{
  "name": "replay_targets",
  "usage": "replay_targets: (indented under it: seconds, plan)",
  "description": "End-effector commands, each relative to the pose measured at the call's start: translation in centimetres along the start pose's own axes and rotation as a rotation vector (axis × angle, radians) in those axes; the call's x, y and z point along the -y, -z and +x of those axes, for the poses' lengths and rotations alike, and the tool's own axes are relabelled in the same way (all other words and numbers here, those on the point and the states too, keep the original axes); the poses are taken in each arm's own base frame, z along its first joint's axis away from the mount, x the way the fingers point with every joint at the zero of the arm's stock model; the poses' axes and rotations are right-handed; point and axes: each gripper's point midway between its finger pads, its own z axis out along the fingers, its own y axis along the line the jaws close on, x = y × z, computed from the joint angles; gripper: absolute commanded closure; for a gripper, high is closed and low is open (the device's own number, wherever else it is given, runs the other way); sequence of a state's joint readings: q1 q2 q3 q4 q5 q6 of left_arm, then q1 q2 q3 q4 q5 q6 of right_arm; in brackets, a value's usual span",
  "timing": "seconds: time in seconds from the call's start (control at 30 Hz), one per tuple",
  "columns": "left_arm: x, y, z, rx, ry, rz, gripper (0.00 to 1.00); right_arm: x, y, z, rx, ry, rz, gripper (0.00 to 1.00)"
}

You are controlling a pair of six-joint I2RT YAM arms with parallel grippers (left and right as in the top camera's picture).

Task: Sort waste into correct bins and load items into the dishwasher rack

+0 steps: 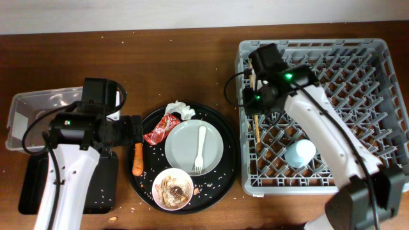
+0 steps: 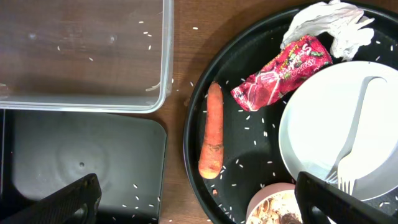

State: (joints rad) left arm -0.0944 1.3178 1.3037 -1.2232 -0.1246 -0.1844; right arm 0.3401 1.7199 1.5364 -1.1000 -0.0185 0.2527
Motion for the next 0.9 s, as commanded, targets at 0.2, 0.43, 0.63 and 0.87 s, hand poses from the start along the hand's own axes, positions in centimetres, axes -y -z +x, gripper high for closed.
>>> replay_targets:
  seconds: [0.2,0.43,0.63,0.87]
  plan:
    - [-0.4,0.4,-0.2,0.016,0.02,-0.011,0.01,-10.7,3.2,2.6,0.014,0.158,-0.237,0.47]
    - [-0.4,0.4,-0.2,0.016,0.02,-0.011,0.01,-14.0,-8.3,10.0,-0.26,-0.037,0.002,0.47]
    - [-0.4,0.4,-0.2,0.016,0.02,-0.011,0.01,-14.8,-14.1,12.0,-0.363,-0.056,0.011,0.59]
    - [-0.4,0.4,-0.2,0.016,0.02,-0.011,0.01,-14.2,-12.3,9.9,-0.281,0.024,-0.009,0.87]
